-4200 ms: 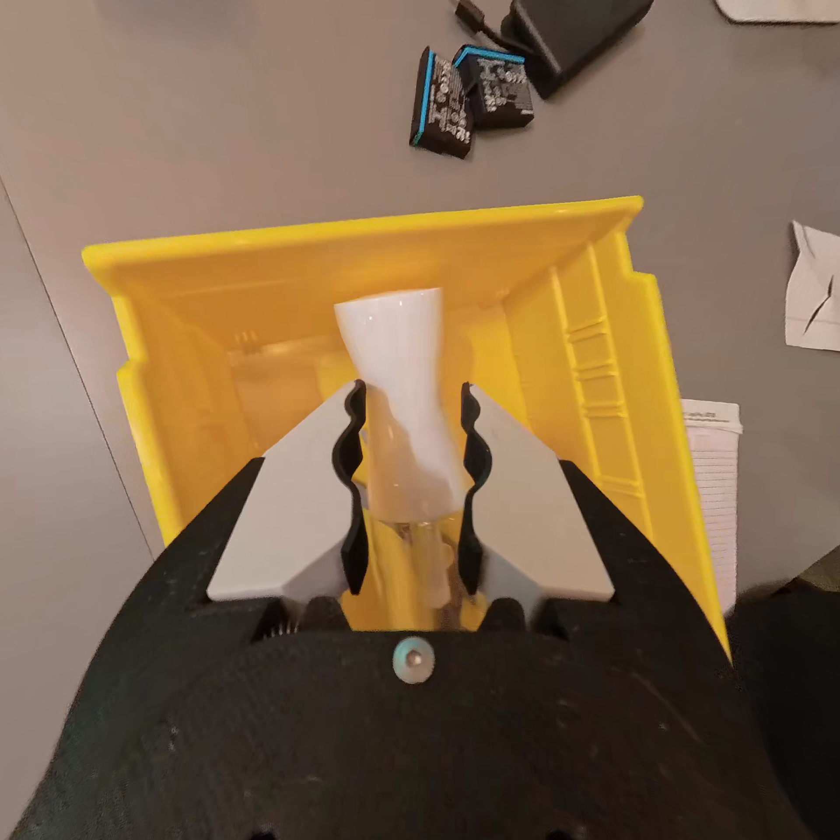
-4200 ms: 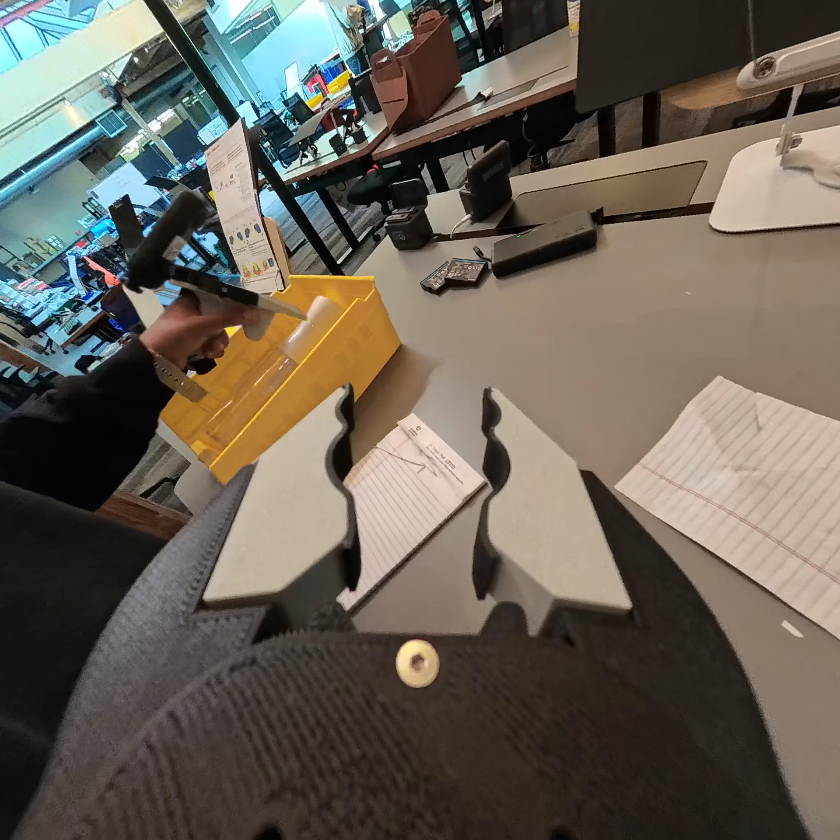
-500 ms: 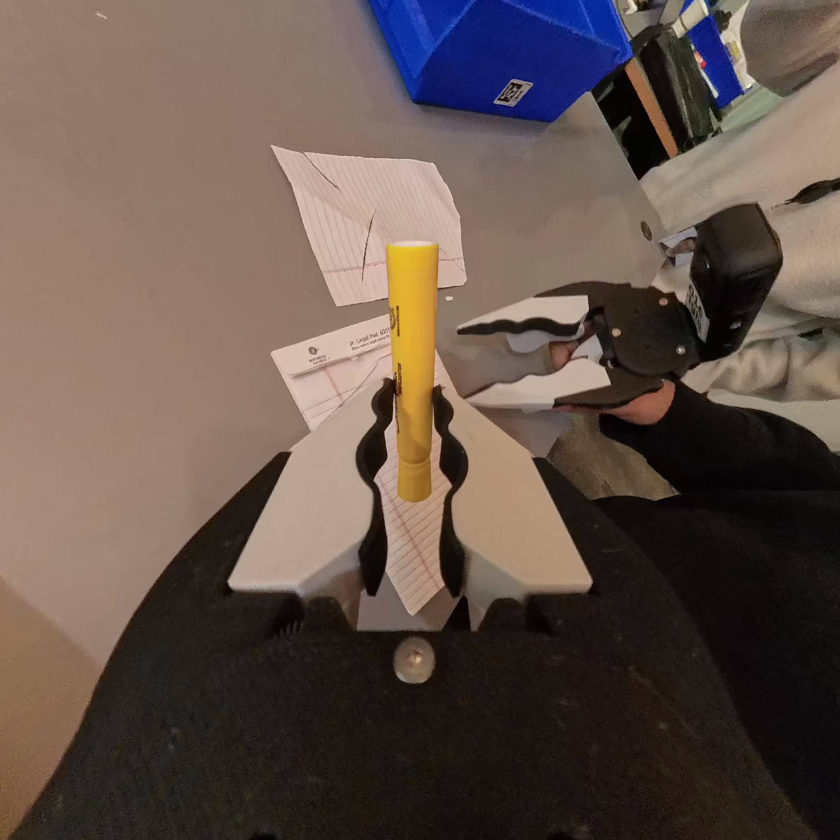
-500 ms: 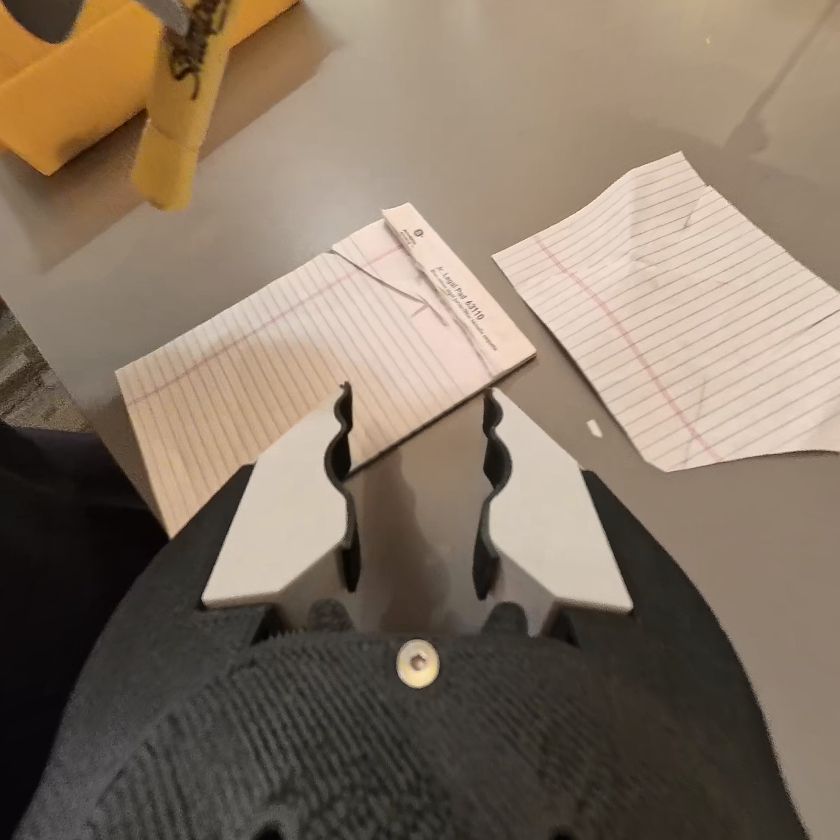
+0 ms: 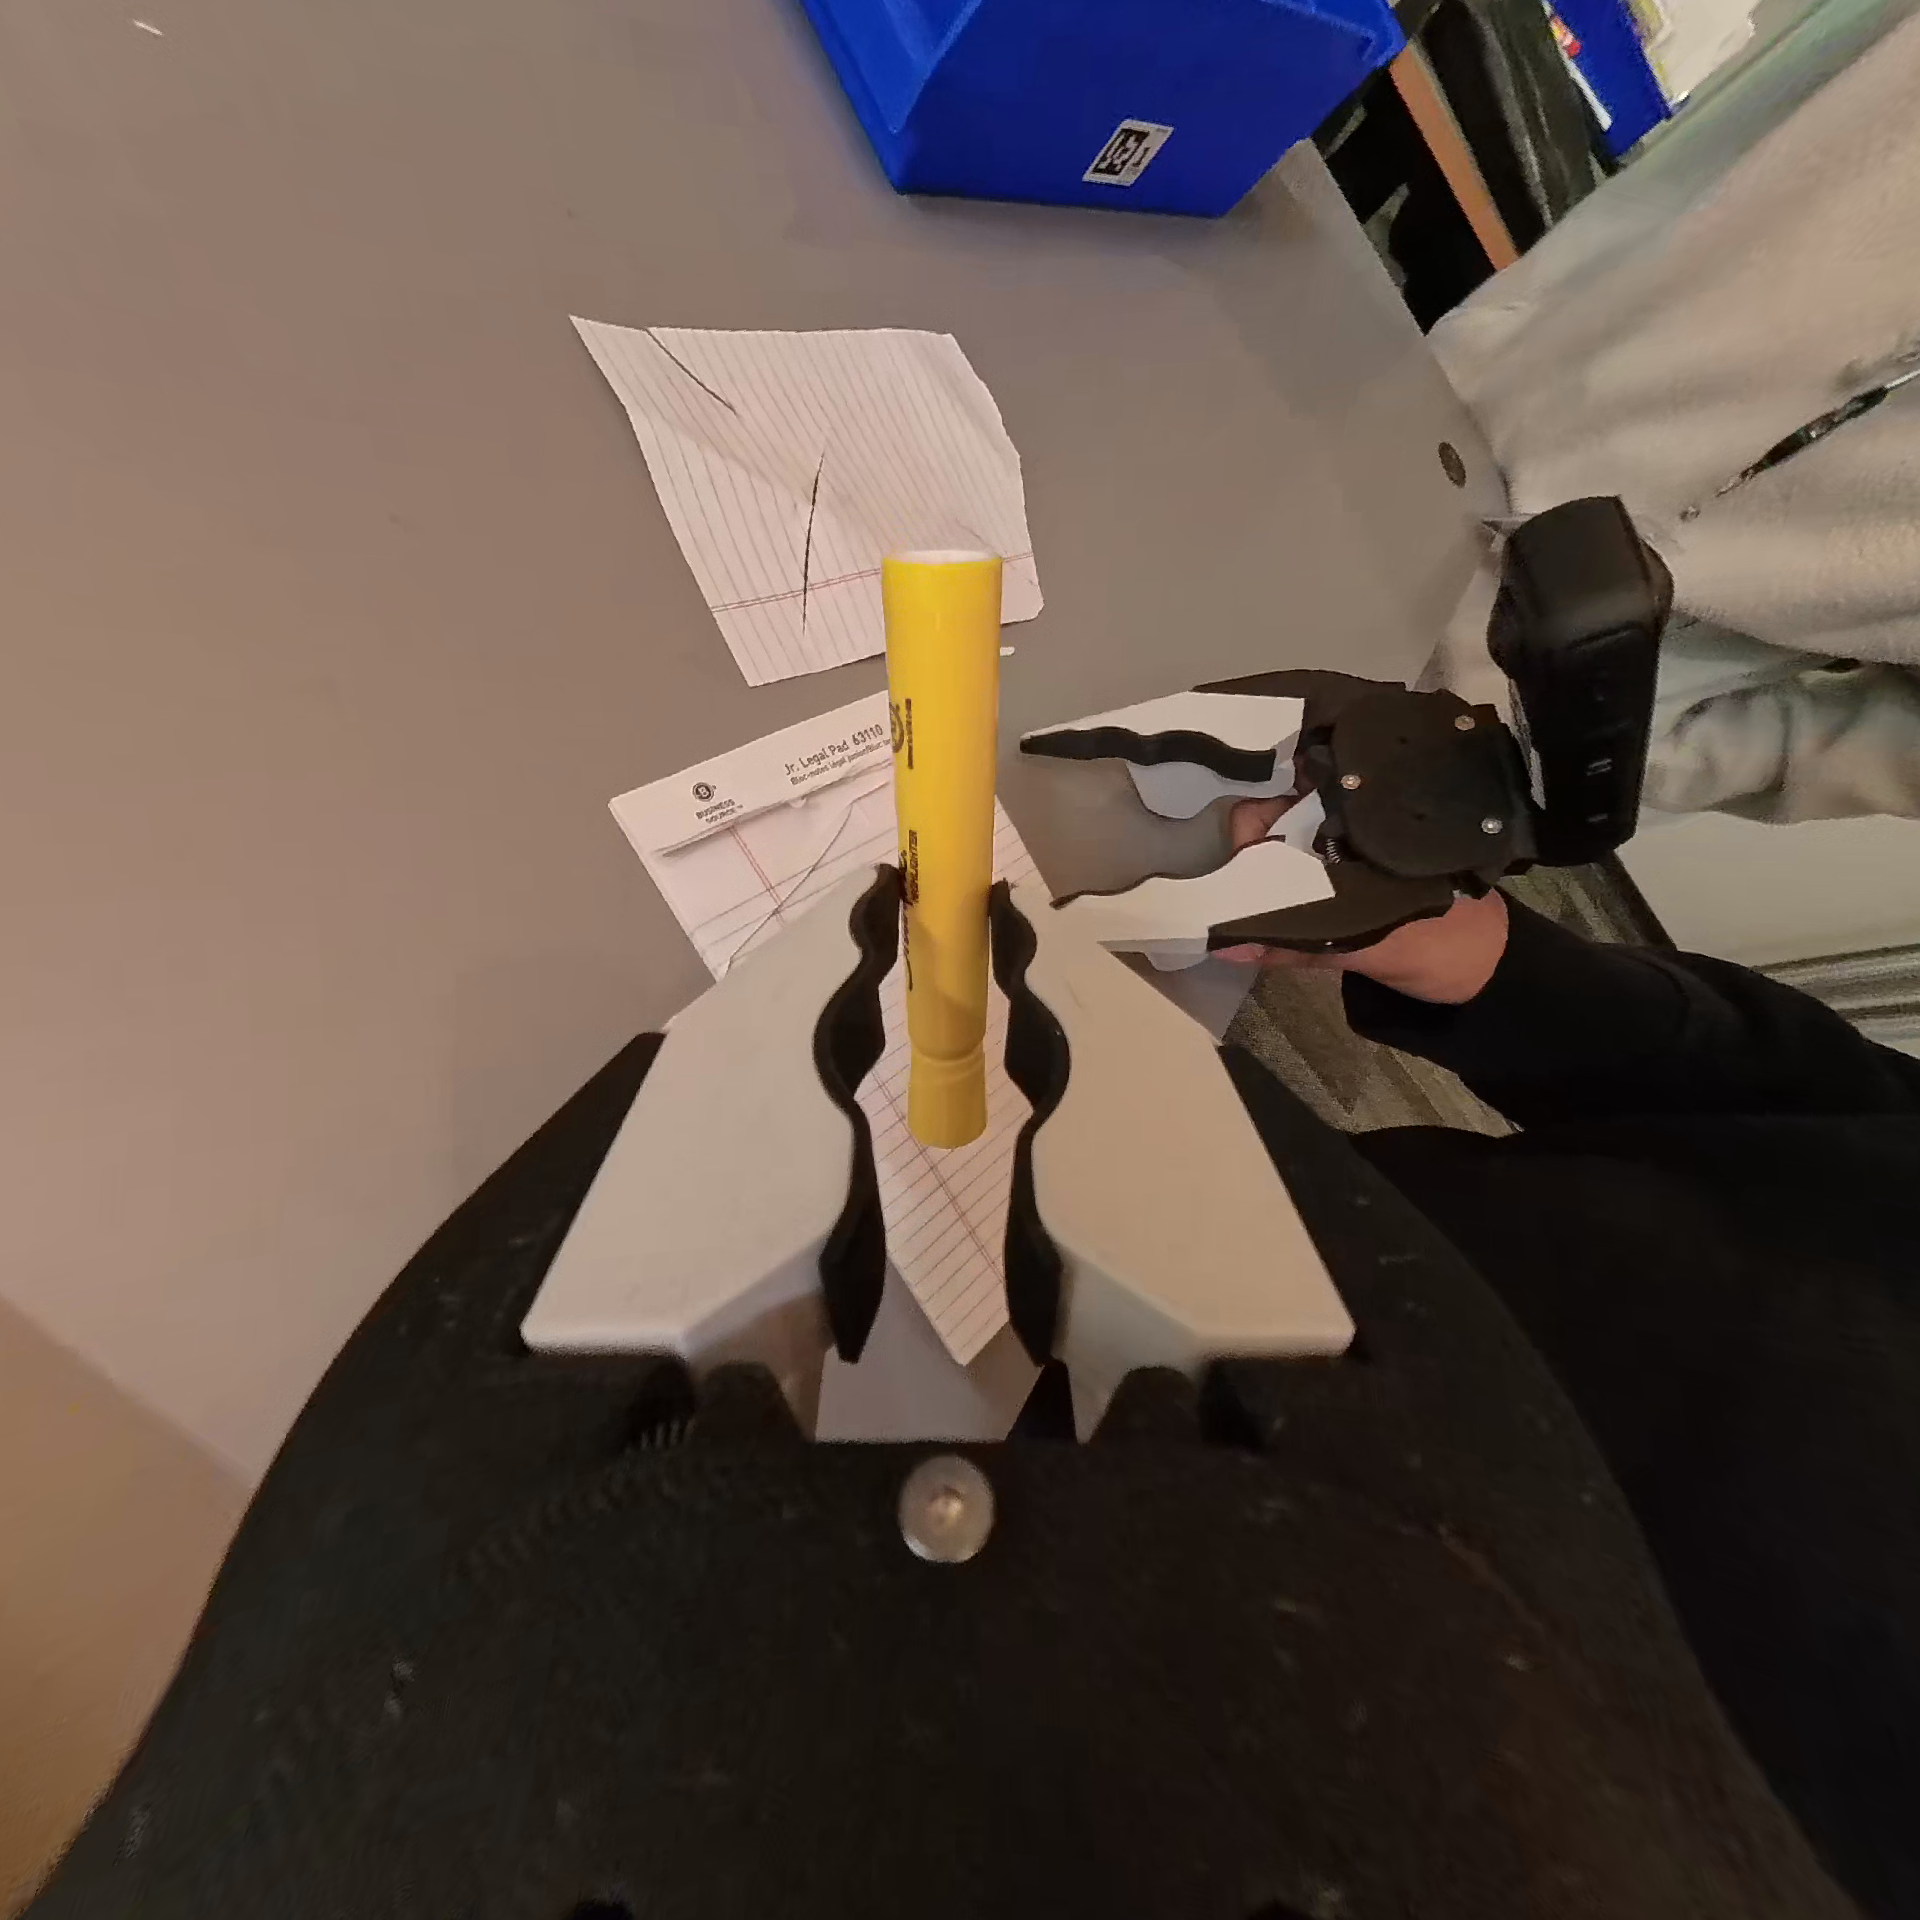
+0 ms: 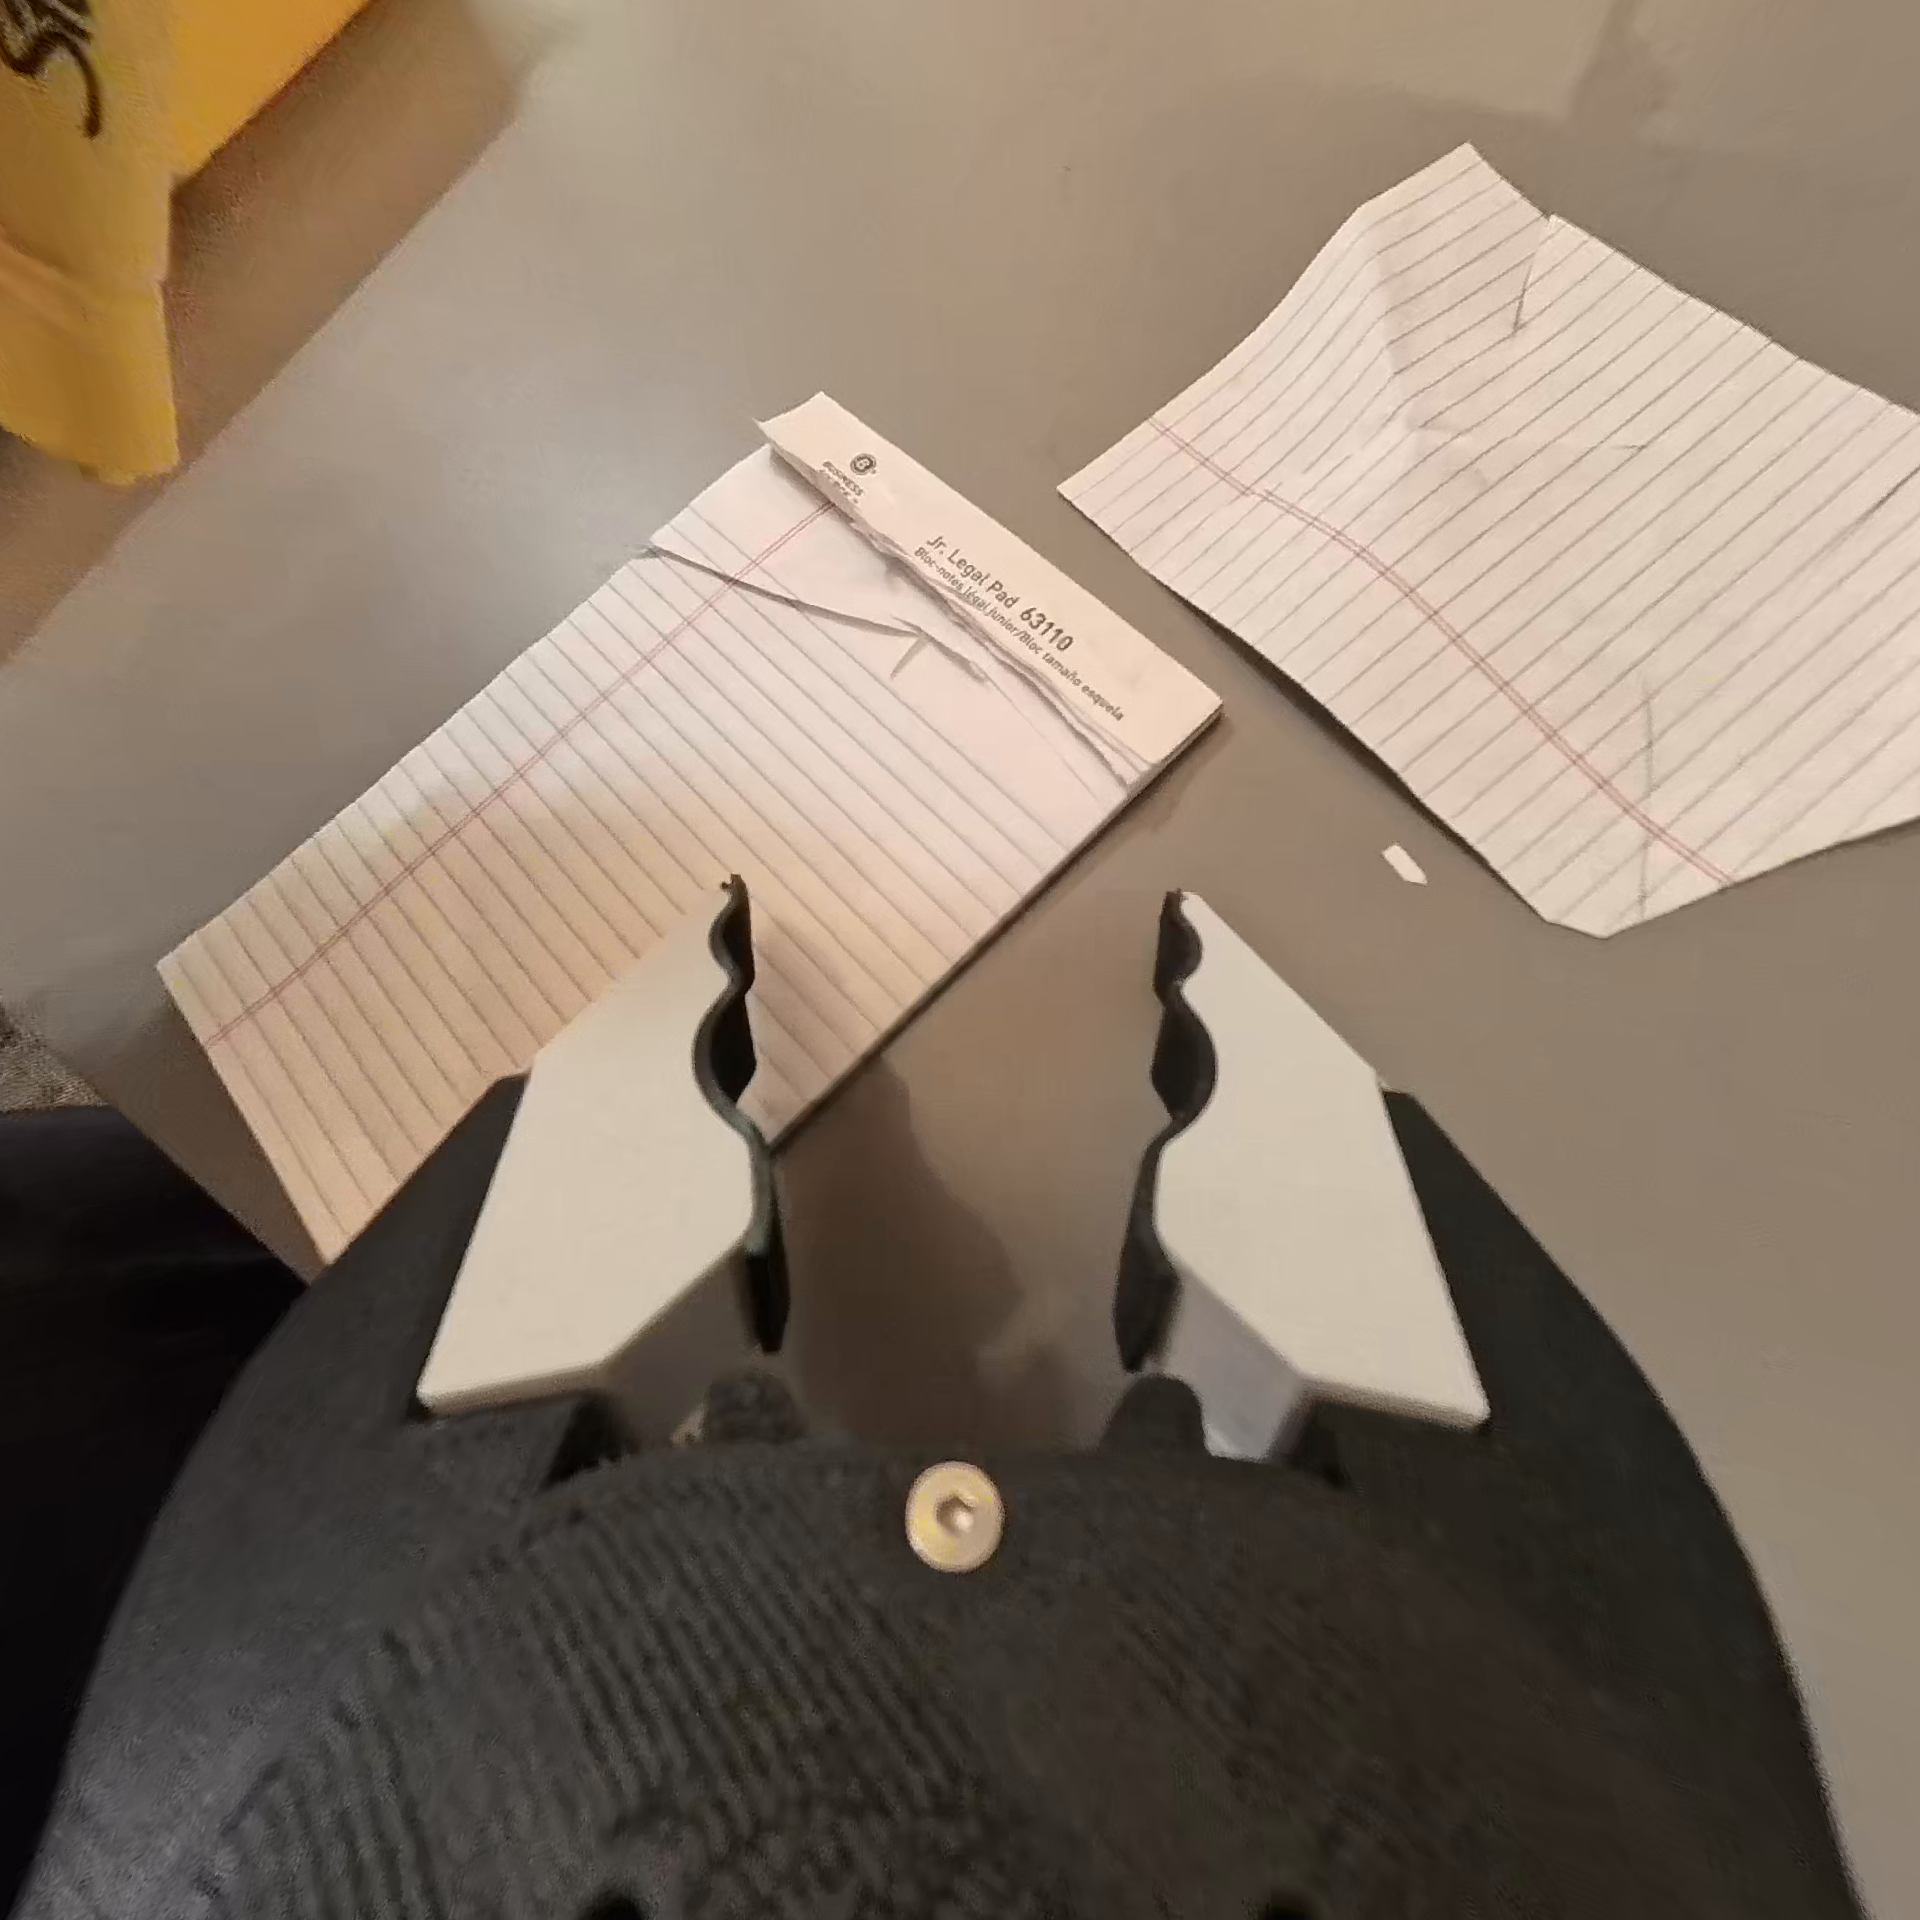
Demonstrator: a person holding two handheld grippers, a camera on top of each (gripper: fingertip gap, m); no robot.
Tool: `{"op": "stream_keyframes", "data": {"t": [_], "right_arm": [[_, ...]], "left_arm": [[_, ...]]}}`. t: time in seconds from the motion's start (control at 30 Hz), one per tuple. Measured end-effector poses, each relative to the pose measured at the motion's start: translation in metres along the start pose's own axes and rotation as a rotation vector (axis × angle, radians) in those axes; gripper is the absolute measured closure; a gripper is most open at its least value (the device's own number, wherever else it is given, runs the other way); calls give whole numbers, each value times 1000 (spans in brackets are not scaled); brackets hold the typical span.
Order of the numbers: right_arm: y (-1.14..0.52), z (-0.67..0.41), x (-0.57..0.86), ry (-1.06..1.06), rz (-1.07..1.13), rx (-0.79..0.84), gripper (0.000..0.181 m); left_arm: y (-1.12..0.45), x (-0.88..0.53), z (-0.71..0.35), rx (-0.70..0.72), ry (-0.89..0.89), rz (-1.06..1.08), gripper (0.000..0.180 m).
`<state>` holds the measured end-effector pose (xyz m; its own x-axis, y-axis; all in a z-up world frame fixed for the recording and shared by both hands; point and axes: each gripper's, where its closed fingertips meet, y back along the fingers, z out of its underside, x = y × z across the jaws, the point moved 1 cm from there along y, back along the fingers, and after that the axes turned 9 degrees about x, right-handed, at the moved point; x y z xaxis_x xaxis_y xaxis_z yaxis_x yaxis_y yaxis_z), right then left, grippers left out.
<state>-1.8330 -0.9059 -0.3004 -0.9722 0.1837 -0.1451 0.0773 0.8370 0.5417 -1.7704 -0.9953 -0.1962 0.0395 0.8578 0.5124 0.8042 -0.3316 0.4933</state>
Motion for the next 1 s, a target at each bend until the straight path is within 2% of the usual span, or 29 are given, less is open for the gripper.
{"op": "stream_keyframes", "data": {"t": [1.0], "right_arm": [[-38,-16,0,132,-57,-21,115]], "left_arm": [[10,-2,13,24,69,-50,165]]}}
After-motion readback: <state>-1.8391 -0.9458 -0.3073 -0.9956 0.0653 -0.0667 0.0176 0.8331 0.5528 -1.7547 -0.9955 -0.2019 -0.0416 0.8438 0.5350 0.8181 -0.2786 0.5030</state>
